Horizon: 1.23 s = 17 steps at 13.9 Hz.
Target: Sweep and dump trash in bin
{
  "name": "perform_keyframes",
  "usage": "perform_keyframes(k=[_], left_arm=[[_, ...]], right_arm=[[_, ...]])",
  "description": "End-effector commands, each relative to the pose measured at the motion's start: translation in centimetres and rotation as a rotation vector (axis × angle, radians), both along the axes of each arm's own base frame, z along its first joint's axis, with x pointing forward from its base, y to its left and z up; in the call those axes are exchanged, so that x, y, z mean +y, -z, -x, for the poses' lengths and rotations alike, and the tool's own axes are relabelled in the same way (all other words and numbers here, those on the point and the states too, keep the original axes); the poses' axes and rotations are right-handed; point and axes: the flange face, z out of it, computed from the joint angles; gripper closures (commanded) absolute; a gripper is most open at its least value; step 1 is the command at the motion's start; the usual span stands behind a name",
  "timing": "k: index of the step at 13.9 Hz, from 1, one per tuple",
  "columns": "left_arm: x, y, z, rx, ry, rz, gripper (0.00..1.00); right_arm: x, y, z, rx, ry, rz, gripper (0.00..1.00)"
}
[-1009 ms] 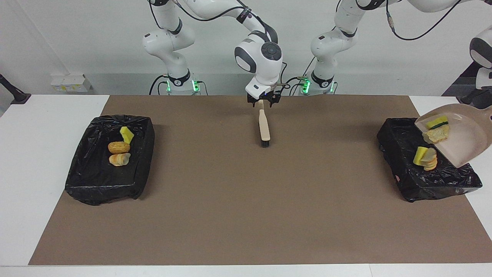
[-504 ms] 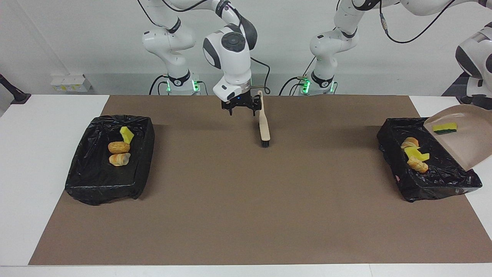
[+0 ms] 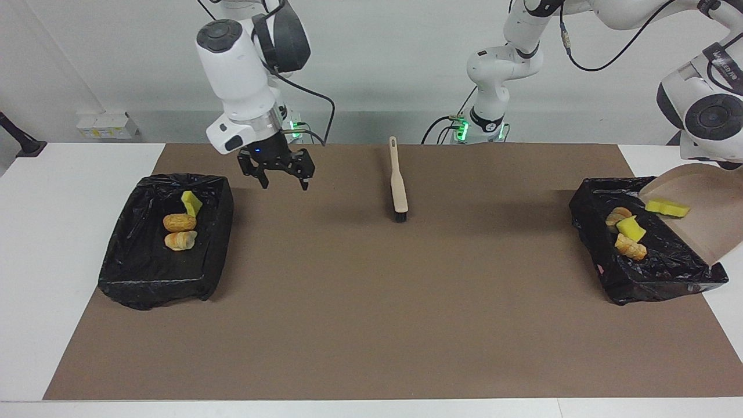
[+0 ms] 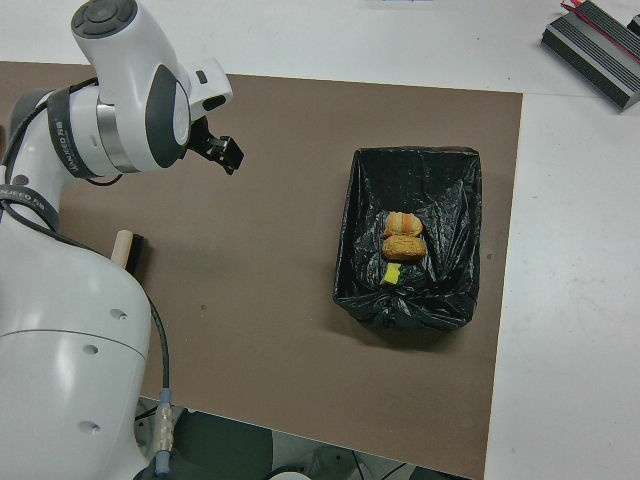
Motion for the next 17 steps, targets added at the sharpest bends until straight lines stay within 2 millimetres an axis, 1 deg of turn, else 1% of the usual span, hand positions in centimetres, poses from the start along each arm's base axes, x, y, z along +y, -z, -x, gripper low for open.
perform_keyframes(k=[1,2,3,4,5,6,7,8,9,10,11,12,13,14,15,17], left_arm=[[-1.8,-0.3,0.9,0.001,0.007,-0.088,1.00],[-2.6,-0.8,0.8,0.013,0.002,-0.121,1.00],[-3.1,-1.2,0.8,0.026,-0.008,-0.147,1.00],[-3.7,-2.1,0.7,0.013,-0.006,-0.152,1.00],[-4.2,-3.0,0.7,-0.022,-0.002,-0.136,1.00],[-4.5,-4.7,1.1,-0.062,-0.003,-0.106,1.00],[-4.6,-5.7,1.0,-0.089,-0.007,-0.064,1.00],[-4.7,-7.1,0.9,-0.115,-0.012,-0.060,1.00],[-5.7,-7.7,0.8,-0.127,-0.001,-0.048,1.00],[-7.7,-7.9,0.5,-0.141,0.024,-0.026,1.00],[-8.1,-8.2,0.8,-0.173,0.001,0.038,1.00],[-8.9,-8.1,1.1,-0.215,-0.052,0.116,1.00],[-9.5,-7.6,1.4,-0.276,-0.122,0.167,1.00],[-11.1,-7.2,1.3,-0.349,-0.170,0.216,1.00],[-12.5,-7.6,1.7,-0.415,-0.210,0.273,1.00],[-14.8,-6.6,2.0,-0.492,-0.333,0.398,1.00]], right_arm=[[-3.4,-4.4,-0.7,-0.019,-0.018,0.080,0.00],[-4.3,-5.1,-0.5,0.011,-0.015,0.113,0.00],[-5.1,-6.0,0.0,0.041,-0.004,0.127,0.00],[-5.7,-6.7,0.2,0.050,0.008,0.126,0.00],[-5.6,-7.1,0.4,0.046,0.008,0.125,0.00],[-5.7,-7.0,0.5,0.050,0.009,0.127,0.00],[-5.7,-7.0,0.5,0.052,0.009,0.127,0.00],[-5.6,-7.0,0.5,0.051,0.009,0.123,0.00],[-5.5,-7.0,0.5,0.051,0.007,0.122,0.00],[-5.5,-7.0,0.5,0.051,0.007,0.119,0.00],[-5.5,-7.0,0.5,0.052,0.007,0.117,0.00],[-5.5,-6.8,0.4,0.054,0.007,0.117,0.00],[-5.6,-6.7,0.2,0.054,0.009,0.116,0.00],[-5.9,-6.6,0.1,0.056,0.013,0.117,0.00],[-6.2,-6.7,0.1,0.057,0.016,0.114,0.00],[-6.3,-6.8,0.2,0.056,0.018,0.109,0.00]])
